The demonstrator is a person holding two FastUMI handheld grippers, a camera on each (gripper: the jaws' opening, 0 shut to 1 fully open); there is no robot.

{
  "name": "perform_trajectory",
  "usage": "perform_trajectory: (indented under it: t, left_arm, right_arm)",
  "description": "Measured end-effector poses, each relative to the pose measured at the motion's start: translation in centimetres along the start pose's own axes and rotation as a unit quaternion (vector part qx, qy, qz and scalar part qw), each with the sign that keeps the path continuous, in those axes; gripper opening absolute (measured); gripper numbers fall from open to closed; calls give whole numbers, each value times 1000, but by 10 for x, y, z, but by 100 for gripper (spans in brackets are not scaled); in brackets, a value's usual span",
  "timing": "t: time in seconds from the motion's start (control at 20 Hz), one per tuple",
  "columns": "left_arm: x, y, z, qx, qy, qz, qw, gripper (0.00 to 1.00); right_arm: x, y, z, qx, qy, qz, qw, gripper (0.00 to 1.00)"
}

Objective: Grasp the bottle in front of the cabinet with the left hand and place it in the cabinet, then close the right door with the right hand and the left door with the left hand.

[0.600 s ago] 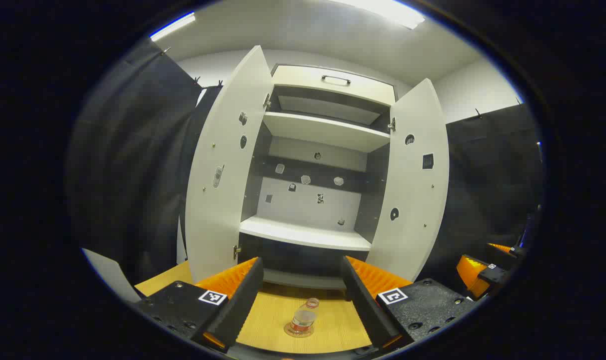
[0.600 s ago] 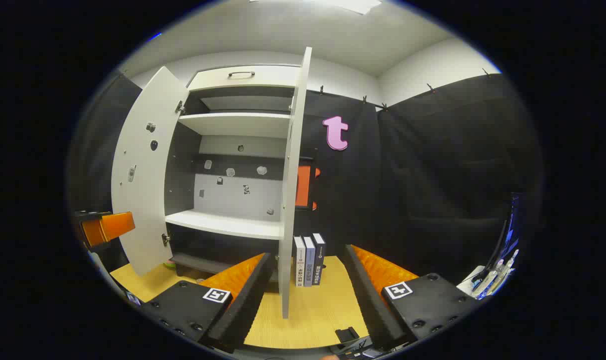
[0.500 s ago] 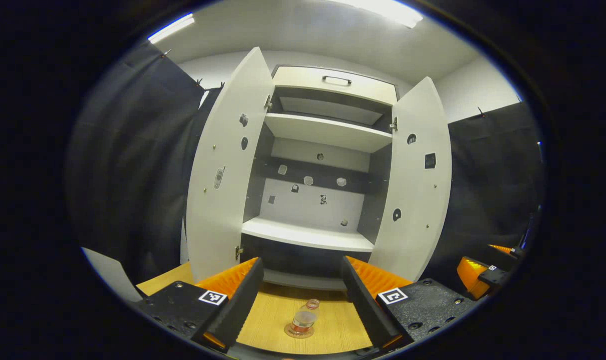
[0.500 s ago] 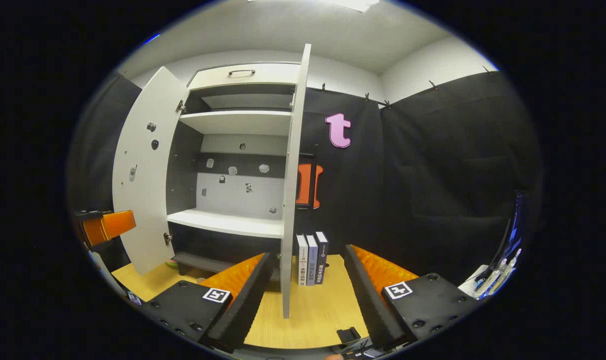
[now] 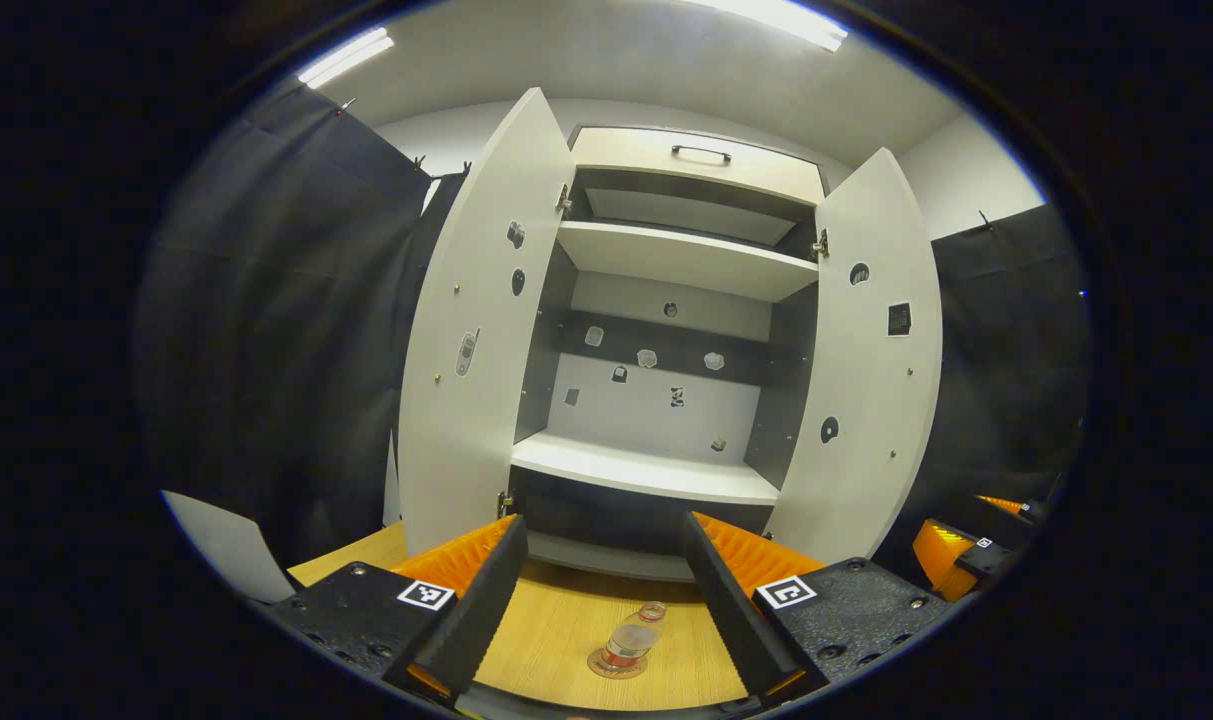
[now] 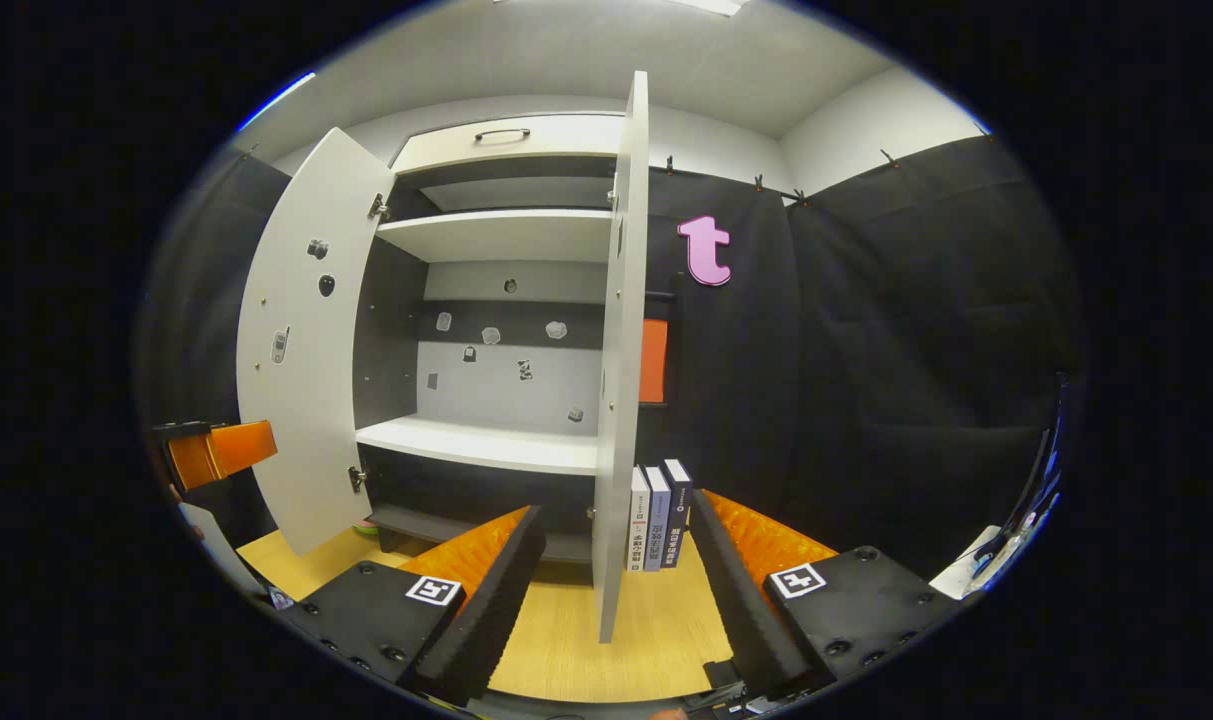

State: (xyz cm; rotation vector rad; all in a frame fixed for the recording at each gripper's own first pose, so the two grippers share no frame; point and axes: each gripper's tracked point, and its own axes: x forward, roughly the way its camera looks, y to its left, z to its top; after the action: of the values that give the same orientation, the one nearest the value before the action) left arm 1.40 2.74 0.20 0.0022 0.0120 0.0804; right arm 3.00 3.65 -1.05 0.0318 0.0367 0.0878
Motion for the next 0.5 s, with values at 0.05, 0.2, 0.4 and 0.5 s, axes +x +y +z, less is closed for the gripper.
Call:
perform_trajectory:
  t: [0.05,0.2,0.4,0.5]
  left_arm:
    - [3,1,2,0,-3,-3,1000,95]
    - [11,2,2,14,-1,-19,1000,94]
    - [16,-3,1,15,1,-36,999,95]
    - [19,-7,-1,16,4,-45,999,95]
  right_arm:
    - [1,3,-1,3,1,0,1000,96]
    - [4,5,0,0,-1,-14,1000,96]
    - [1,12,5,-10,-8,-16,1000,96]
    - [2,12,4,-7,-4,-21,1000,96]
